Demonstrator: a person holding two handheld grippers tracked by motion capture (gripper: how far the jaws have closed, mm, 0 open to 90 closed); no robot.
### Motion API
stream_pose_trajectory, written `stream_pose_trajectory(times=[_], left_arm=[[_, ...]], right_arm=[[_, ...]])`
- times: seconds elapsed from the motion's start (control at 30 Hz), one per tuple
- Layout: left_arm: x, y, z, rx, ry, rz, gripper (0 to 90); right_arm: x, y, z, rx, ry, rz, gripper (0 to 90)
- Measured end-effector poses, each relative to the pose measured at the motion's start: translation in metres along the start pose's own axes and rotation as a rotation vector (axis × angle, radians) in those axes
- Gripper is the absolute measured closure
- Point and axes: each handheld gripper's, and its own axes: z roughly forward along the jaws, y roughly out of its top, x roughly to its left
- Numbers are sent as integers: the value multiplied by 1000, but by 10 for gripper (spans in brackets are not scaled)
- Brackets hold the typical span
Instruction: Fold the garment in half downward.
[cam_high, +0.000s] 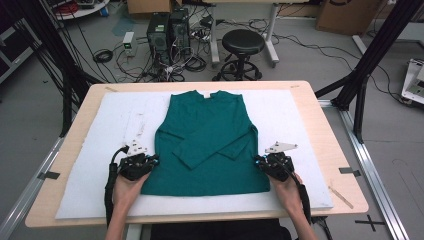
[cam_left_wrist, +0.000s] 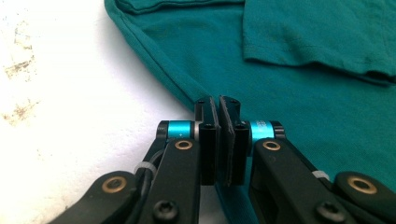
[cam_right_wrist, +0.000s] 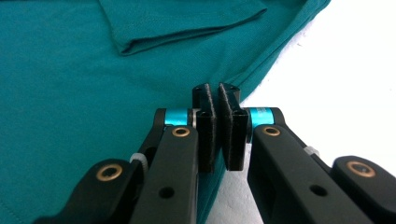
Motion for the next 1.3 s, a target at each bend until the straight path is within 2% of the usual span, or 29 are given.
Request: stream_pose_trajectory(times=[0.17,0.33,0.47,0.7,0.9,1.0,1.13,1.3], left_arm=[[0,0,-1,0,-1,3,867],[2,-1,-4,-2,-1,-14,869],[6,-2,-8,-21,-27,-38,870],[4,-2,-15,-28,-51,-32,870],[-4,-9,-23,-7,-66,2,870],[-10,-14,-27,7,-67,26,870],[-16,-19,-34,-6,-71,24,870],[-24,-26,-43,-6,-76,45,869]], right_arm=[[-2,0,-1,-2,11,8,874],[-2,-2,-2,-1,7,-3,878],[-5,-2,-5,-2,24,13,880],[-5,-5,-9,-9,41,18,879],[-8,-11,-21,-27,90,41,879],[-5,-16,-26,-27,97,29,879],[0,-22,-32,-31,102,17,879],[4,-29,-41,-46,111,11,879]])
